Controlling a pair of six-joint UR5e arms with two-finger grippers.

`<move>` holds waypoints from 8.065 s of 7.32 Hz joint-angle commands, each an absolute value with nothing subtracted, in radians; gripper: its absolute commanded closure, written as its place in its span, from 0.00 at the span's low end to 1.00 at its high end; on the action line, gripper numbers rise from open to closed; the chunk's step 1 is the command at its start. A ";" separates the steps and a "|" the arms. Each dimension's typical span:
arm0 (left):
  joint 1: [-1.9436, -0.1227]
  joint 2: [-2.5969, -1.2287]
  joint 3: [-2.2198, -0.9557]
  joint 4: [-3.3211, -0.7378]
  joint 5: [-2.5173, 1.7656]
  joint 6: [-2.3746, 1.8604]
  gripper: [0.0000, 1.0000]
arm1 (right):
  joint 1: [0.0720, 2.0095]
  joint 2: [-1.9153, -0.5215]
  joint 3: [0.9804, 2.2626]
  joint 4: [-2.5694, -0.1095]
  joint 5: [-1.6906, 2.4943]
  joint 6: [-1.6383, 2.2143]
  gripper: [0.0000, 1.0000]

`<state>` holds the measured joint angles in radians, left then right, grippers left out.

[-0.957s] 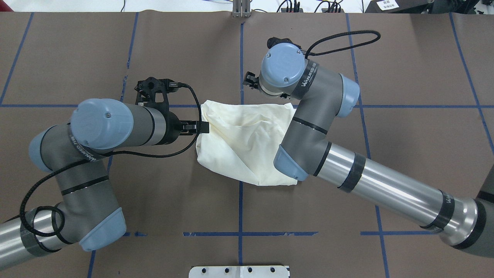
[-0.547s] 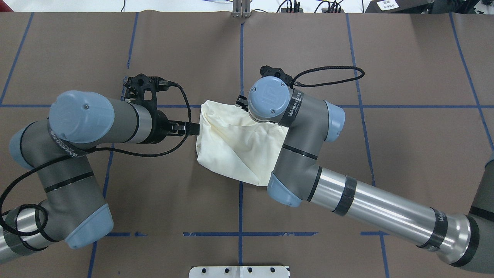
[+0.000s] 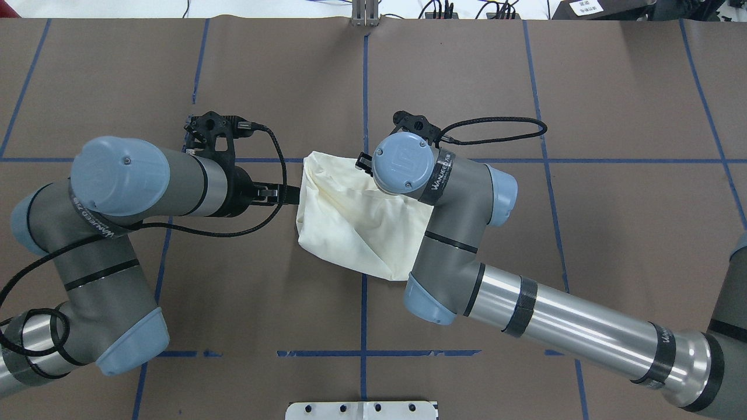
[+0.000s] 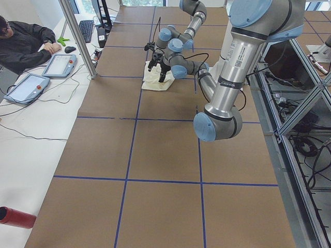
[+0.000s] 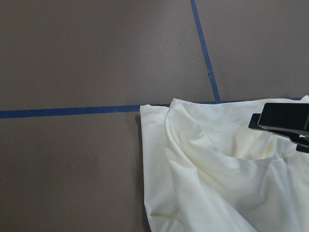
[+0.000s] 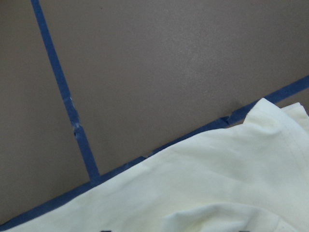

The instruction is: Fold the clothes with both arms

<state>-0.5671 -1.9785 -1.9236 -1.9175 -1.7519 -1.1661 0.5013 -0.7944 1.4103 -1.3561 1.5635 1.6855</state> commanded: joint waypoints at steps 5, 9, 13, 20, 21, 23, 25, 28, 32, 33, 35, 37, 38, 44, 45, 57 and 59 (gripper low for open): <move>-0.566 -1.977 -1.925 -1.917 -1.752 -1.170 0.00 | 0.505 -0.795 1.407 -1.355 1.549 1.692 1.00; -0.565 -1.977 -1.925 -1.917 -1.752 -1.172 0.00 | 0.574 -0.796 1.378 -1.399 1.545 1.666 1.00; -0.552 -1.980 -1.924 -1.919 -1.753 -1.213 0.00 | 0.619 -0.760 1.385 -1.396 1.578 1.563 0.00; -0.468 -1.993 -1.631 -2.477 -1.618 -1.486 0.09 | 0.692 -0.772 1.433 -1.390 1.698 1.480 0.00; -0.462 -1.993 -1.612 -2.486 -1.618 -1.486 0.08 | 0.692 -0.773 1.433 -1.390 1.697 1.480 0.00; -0.454 -1.997 -1.551 -2.607 -1.605 -1.485 0.01 | 0.693 -0.773 1.433 -1.390 1.697 1.480 0.00; -0.449 -2.017 -1.505 -2.727 -1.605 -1.485 0.01 | 0.693 -0.776 1.433 -1.388 1.697 1.480 0.00; -0.430 -2.039 -1.497 -2.737 -1.605 -1.486 0.01 | 0.693 -0.779 1.434 -1.388 1.697 1.479 0.00; -0.382 -2.026 -1.496 -2.749 -1.585 -1.480 0.01 | 0.693 -0.790 1.442 -1.387 1.694 1.480 0.00; -0.379 -2.022 -1.496 -2.747 -1.586 -1.477 0.01 | 0.692 -0.804 1.459 -1.387 1.694 1.480 0.00; -0.373 -1.996 -1.505 -2.749 -1.586 -1.476 0.01 | 0.692 -0.811 1.466 -1.387 1.692 1.480 0.00; -0.379 -1.991 -1.528 -2.746 -1.597 -1.474 0.01 | 0.692 -0.816 1.466 -1.387 1.694 1.479 0.00; -0.380 -1.950 -1.564 -2.744 -1.614 -1.468 0.01 | 0.692 -0.815 1.466 -1.385 1.694 1.479 0.00; -0.399 -1.968 -1.684 -2.662 -1.628 -1.456 0.01 | 0.693 -0.815 1.470 -1.385 1.698 1.468 0.00; -0.394 -1.970 -1.677 -2.649 -1.628 -1.456 0.01 | 0.693 -0.815 1.470 -1.384 1.700 1.468 0.00; -0.396 -1.999 -1.584 -2.646 -1.603 -1.445 0.01 | 0.707 -0.816 1.470 -1.385 1.730 1.459 0.00; -0.480 -1.996 -1.615 -2.559 -1.717 -1.443 0.01 | 0.771 -0.884 1.556 -1.396 1.872 1.331 0.00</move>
<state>-0.4252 -1.9976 -1.5877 -2.6212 -1.6444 -1.4443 0.7328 -0.8350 1.4996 -1.3901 1.7921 1.4079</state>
